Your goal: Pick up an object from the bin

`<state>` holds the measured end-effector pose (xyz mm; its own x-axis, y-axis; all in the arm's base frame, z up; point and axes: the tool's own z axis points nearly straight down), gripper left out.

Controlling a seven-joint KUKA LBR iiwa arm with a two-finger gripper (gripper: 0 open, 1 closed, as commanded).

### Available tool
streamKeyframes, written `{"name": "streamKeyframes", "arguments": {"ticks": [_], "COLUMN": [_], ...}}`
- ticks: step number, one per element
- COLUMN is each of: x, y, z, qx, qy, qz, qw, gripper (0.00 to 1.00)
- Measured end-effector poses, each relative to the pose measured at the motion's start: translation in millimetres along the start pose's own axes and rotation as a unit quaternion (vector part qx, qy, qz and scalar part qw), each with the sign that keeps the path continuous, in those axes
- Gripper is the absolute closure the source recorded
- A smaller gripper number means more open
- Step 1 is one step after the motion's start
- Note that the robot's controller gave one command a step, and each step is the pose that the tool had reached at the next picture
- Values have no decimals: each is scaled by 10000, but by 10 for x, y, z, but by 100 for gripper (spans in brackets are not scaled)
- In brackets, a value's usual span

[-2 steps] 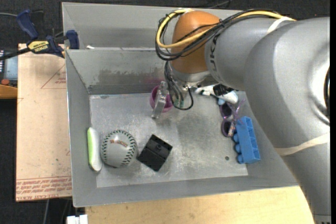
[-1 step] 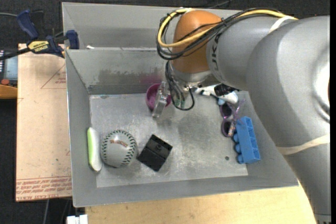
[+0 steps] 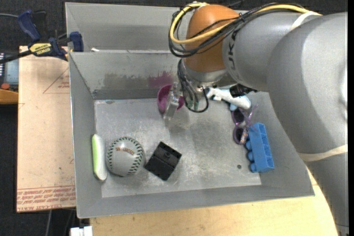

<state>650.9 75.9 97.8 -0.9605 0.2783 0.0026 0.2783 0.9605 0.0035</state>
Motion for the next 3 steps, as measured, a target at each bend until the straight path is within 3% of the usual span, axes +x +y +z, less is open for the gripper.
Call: {"name": "streamKeyframes", "arguments": {"ticks": [1,3], "x": [-24,-14], "y": [36,41], "z": [-142,-452], "qx": [-20,-21], "qy": [-52,-44], "qz": [-6,-14], "qw": [10000,10000], "gripper": [100,100]}}
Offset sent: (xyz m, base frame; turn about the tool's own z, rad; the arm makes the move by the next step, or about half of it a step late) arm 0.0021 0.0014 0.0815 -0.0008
